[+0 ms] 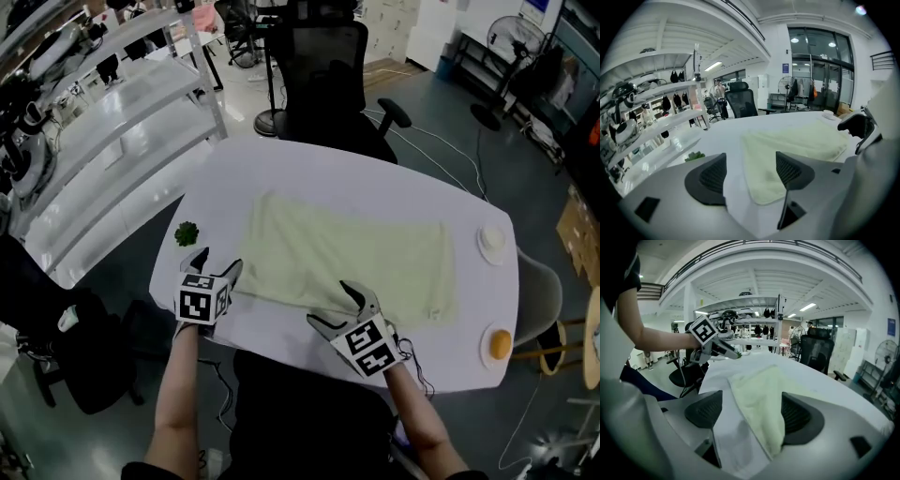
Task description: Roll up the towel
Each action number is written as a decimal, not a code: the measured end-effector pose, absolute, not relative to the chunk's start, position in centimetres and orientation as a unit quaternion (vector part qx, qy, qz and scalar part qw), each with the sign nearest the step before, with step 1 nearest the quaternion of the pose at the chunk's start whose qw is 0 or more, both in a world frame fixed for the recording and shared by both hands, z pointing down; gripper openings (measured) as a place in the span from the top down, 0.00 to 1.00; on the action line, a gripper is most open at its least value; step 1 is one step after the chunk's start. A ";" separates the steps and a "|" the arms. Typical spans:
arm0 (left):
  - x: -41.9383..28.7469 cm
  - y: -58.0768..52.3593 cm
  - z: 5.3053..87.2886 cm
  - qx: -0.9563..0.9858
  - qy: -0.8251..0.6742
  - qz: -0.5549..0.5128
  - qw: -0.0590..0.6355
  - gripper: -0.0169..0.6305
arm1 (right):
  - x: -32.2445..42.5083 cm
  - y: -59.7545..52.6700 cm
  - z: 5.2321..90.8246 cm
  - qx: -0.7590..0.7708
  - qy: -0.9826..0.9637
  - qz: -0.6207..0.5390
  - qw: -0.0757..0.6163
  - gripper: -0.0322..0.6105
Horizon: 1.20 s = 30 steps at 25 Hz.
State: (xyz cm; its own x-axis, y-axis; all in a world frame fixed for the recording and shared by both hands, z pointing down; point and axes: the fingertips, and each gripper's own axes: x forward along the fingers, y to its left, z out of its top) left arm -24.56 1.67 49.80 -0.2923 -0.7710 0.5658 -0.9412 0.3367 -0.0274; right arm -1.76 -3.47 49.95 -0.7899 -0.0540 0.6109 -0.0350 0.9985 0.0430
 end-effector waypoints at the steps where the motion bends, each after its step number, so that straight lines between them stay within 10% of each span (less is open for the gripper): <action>1: -25.3 1.0 49.4 0.556 -0.775 0.193 0.228 0.42 | -2.6 -3.0 50.1 0.020 -0.945 -0.016 0.325 0.32; 16: -33.0 -11.2 46.3 0.701 -0.634 0.272 0.183 0.53 | -15.5 3.6 53.9 0.031 -0.924 0.019 0.380 0.38; 30: -34.7 -19.3 53.2 0.708 -0.605 0.197 0.307 0.58 | -21.3 6.9 59.2 0.064 -0.895 0.041 0.440 0.46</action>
